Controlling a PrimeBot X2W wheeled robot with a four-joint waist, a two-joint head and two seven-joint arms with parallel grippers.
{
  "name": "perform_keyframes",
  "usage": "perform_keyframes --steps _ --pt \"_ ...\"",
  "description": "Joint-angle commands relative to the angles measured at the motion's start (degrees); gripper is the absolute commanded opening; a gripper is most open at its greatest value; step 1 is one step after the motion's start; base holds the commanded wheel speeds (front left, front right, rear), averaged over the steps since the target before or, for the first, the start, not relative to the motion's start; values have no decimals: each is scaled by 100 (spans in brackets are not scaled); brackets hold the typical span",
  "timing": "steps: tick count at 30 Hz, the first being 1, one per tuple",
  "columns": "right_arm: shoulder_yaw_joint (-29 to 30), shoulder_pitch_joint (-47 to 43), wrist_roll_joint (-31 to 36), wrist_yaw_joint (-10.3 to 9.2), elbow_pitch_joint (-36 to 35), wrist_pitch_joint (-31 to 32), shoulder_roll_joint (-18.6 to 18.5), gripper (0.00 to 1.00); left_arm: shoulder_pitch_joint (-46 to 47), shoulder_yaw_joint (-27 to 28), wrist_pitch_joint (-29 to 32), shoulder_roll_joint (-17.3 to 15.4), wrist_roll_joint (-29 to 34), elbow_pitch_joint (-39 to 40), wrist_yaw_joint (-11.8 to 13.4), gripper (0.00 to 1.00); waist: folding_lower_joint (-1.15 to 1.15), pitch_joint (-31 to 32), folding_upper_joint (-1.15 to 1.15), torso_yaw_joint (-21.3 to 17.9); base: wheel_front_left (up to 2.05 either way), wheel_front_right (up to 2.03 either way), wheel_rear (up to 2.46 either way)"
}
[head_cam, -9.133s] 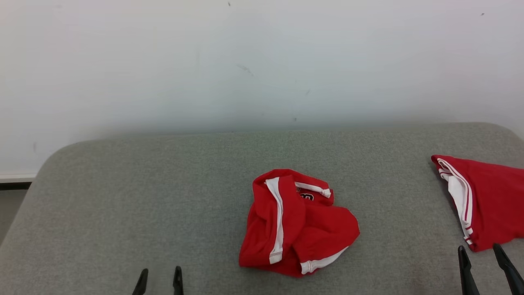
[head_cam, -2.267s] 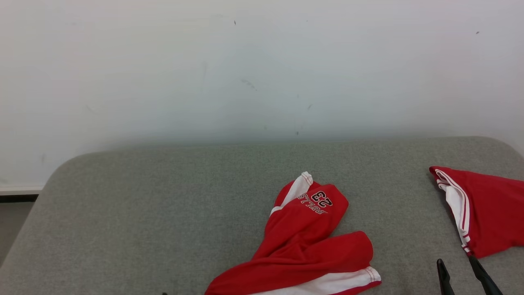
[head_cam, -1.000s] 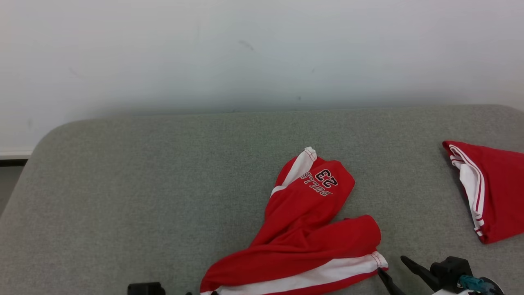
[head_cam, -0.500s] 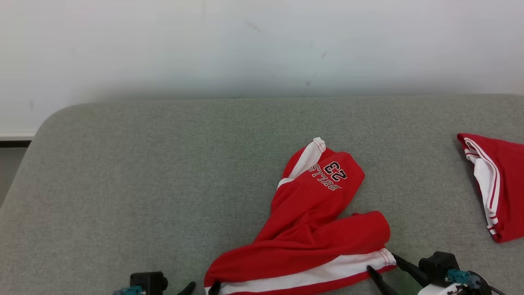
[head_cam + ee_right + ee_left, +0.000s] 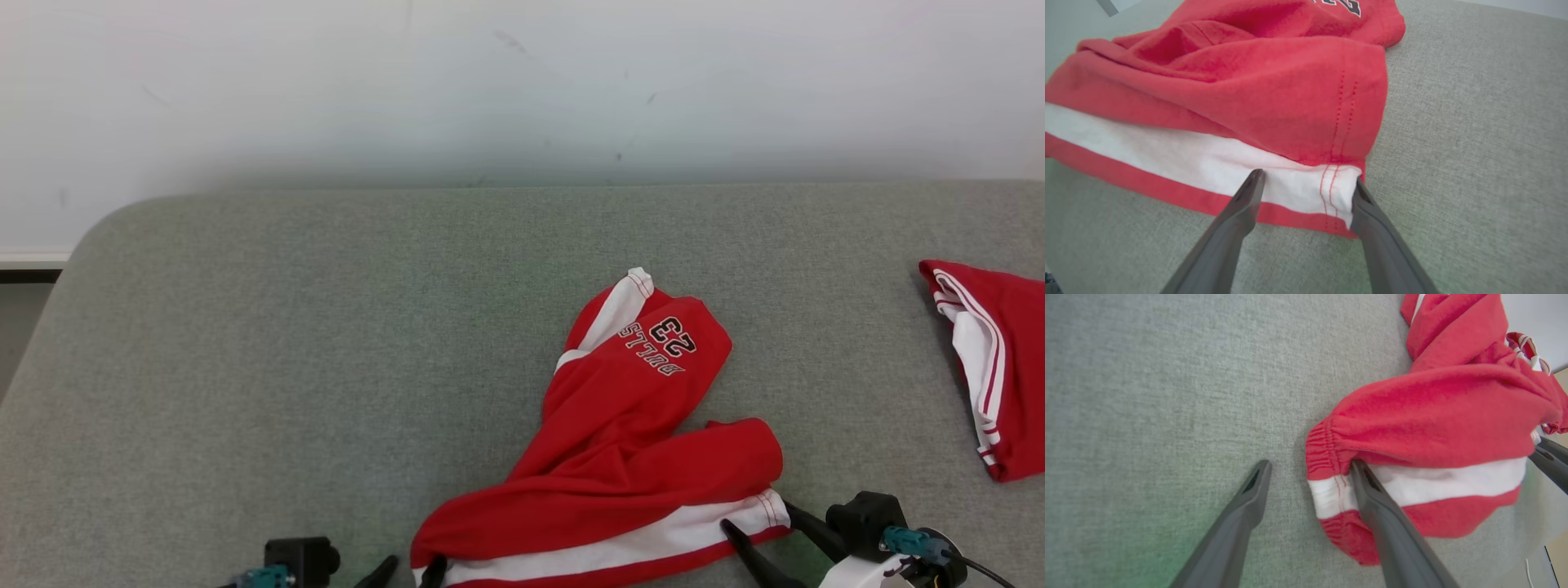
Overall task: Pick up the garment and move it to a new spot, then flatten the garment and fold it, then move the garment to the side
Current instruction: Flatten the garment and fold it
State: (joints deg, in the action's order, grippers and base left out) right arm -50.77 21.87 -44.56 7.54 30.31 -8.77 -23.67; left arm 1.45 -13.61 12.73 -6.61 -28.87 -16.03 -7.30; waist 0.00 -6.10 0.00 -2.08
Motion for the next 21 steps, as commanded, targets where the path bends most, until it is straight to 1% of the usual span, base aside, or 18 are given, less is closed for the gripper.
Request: perform_keyframes --steps 1,9,15,21 --pt "-29 87 -46 -13 44 -57 -42 100 -6 -69 32 -21 -48 -85 -16 100 0 -1 0 3 0 0 0" --pt "-250 189 -194 -13 215 -203 -50 100 -127 -310 208 -101 -301 -45 -23 100 0 24 0 6 0 0 0" --pt "-376 265 -281 -13 296 -261 -69 100 -202 -413 378 -229 -434 85 -18 100 0 19 0 22 0 0 0" --pt "-504 344 -360 -13 353 -292 -55 100 -262 -542 621 -247 -615 189 -19 100 0 -26 0 20 0 0 0"
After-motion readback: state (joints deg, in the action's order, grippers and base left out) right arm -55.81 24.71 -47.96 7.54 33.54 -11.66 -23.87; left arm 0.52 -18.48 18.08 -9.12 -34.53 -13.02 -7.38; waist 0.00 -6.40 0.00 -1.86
